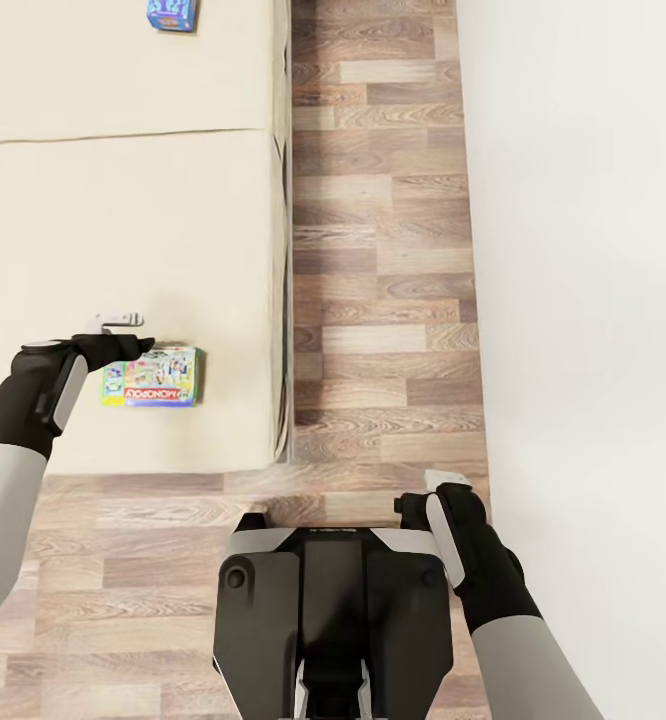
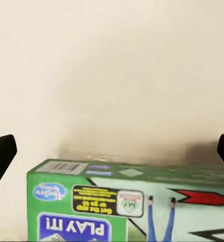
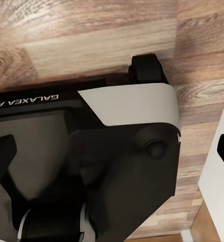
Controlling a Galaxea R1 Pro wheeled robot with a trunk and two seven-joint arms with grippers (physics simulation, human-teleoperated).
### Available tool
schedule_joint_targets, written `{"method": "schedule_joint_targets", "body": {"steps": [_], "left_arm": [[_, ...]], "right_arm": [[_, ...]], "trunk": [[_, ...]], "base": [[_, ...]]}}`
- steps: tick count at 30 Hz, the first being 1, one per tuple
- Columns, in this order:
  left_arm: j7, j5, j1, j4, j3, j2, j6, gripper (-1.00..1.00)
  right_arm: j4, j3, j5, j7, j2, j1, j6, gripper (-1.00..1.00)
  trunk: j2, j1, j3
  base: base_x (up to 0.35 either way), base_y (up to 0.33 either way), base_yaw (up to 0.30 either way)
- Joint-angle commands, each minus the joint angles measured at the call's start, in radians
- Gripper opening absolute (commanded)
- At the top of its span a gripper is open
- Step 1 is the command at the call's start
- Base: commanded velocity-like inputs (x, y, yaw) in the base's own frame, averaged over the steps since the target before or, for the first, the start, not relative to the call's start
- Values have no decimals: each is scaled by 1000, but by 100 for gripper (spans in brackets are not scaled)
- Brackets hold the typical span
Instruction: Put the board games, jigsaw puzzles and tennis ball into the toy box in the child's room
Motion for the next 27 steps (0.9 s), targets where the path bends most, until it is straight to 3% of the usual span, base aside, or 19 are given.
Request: {"method": "schedule_joint_targets", "body": {"steps": [1,27], "left_arm": [[-2,5,0,-1,2,1,6,100],[-2,4,1,0,1,3,5,100]], "right_arm": [[-1,-2,-10,-8,1,0,2,100],[0,-2,-10,-8,1,1,2,100]], "trunk": [[-1,0,-1],[-1,0,-1]], "base": [[-66,40,0],[-149,7,0]]}}
